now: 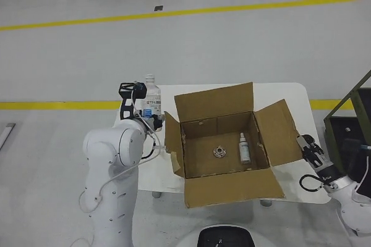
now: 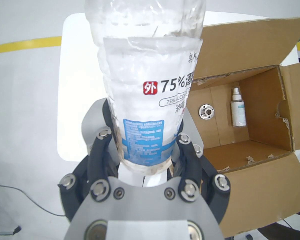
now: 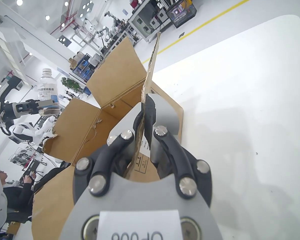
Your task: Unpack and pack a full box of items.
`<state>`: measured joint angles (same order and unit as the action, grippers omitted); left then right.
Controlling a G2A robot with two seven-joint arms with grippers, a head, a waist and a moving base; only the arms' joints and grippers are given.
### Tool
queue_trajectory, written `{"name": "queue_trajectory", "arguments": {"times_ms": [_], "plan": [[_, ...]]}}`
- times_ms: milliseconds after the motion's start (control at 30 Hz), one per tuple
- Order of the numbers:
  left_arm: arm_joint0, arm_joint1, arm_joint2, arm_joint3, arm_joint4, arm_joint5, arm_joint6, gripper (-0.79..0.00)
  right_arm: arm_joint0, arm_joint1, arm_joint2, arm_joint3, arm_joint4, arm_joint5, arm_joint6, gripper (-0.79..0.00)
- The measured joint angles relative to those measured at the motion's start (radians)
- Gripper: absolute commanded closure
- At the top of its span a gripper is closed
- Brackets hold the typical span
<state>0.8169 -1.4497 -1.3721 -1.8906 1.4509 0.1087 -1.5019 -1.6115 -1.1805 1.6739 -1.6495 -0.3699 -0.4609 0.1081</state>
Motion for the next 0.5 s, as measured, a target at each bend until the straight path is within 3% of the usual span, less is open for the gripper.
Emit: {"name": "queue_trajectory", "arguments": {"times_ms": [167, 300, 500], "plan": [[0.024, 0.008, -0.042, 0.052, 0.059, 0.024, -0.031, 0.000, -0.009, -0.003, 0.009, 0.010, 0.020, 0.025, -0.028, 0.000], [0.042, 0.008, -0.020, 0.138, 0.079, 0.016, -0.034, 0.000, -0.027, -0.005, 0.027, -0.002, 0.025, 0.035, -0.065, 0.000], [0.087, 0.008, -0.002, 0.197, 0.082, 0.022, -0.034, 0.000, -0.069, -0.011, 0.044, -0.021, 0.027, 0.055, -0.144, 0.000]]}}
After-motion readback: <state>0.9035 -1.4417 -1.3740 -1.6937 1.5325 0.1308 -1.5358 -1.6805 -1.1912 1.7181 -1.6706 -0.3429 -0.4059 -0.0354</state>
